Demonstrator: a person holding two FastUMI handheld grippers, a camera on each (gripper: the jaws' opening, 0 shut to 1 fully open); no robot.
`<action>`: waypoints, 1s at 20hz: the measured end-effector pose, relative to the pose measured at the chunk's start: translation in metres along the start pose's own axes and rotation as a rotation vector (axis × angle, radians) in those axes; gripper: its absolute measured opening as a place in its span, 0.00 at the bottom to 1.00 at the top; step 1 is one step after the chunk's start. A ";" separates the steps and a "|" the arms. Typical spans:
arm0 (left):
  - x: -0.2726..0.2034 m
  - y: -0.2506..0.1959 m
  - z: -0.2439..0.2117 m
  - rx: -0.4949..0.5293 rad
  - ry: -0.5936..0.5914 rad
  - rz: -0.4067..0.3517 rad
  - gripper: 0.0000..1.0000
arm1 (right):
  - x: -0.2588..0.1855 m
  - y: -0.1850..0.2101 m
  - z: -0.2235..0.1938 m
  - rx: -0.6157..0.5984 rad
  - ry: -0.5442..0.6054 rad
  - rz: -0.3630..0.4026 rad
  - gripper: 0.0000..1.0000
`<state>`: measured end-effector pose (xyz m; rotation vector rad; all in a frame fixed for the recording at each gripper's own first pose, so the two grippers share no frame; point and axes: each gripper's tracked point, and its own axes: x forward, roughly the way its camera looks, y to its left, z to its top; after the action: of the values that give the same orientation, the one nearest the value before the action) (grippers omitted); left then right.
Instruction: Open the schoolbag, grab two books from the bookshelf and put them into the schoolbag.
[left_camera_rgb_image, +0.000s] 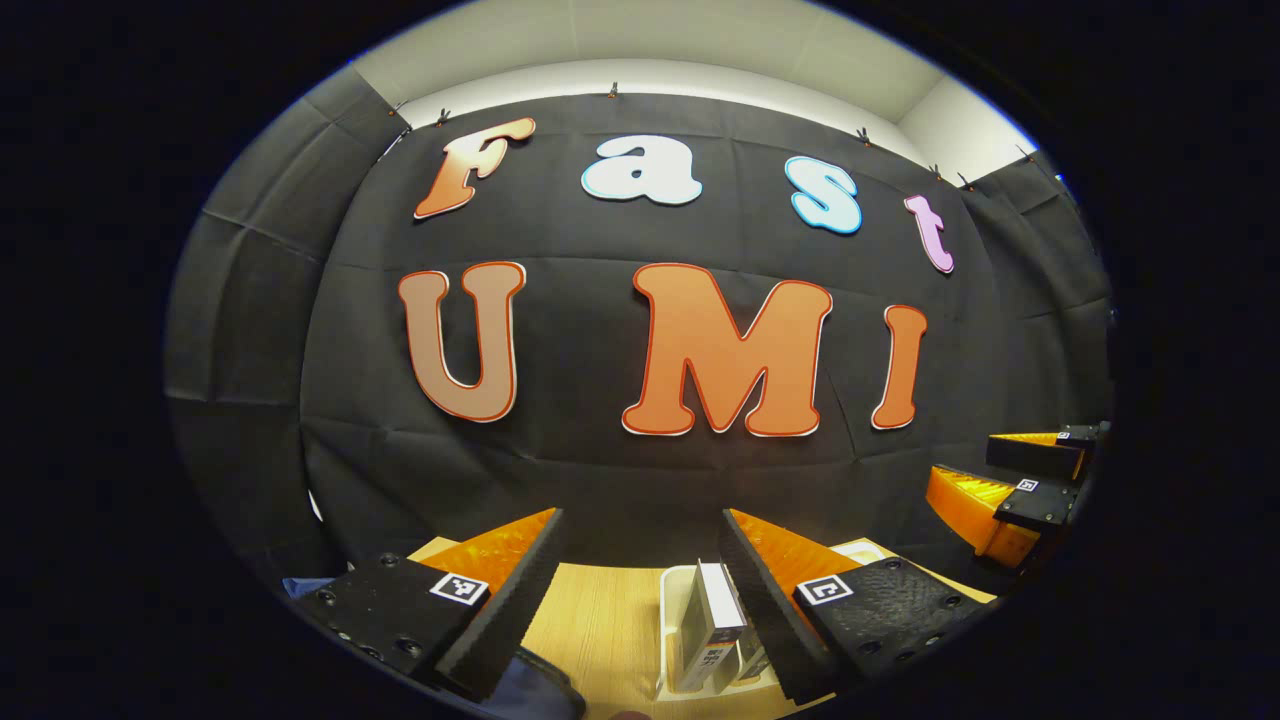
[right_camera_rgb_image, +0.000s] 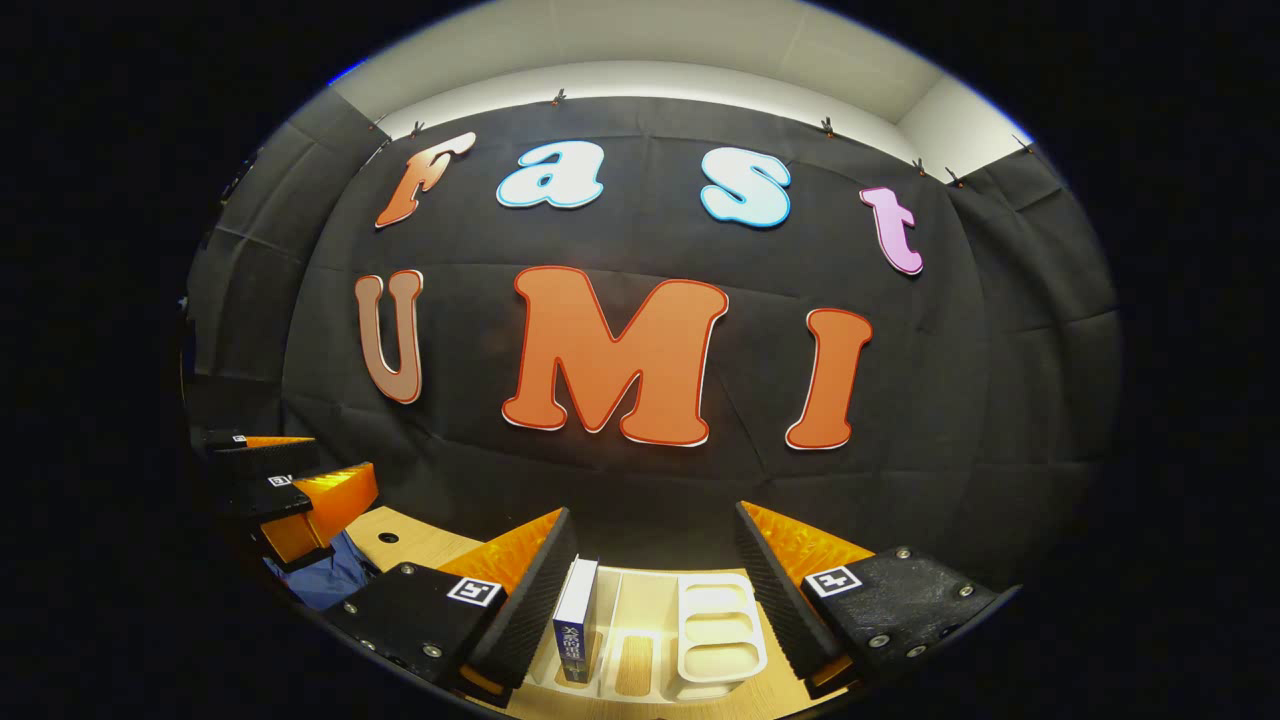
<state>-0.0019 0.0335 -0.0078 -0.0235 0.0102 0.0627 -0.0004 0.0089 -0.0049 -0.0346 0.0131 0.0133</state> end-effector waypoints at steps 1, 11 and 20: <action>0.000 0.001 0.003 0.002 -0.006 -0.001 0.96 | 0.000 0.002 -0.001 -0.001 0.002 0.003 0.94; -0.001 0.022 -0.008 -0.018 0.016 0.021 0.96 | -0.003 0.002 -0.004 -0.002 0.010 0.005 0.94; -0.006 0.033 0.012 0.022 -0.037 0.022 0.97 | -0.007 0.000 -0.013 -0.003 0.030 0.004 0.94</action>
<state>-0.0102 0.0663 0.0030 0.0000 -0.0261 0.0851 -0.0075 0.0083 -0.0175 -0.0381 0.0436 0.0171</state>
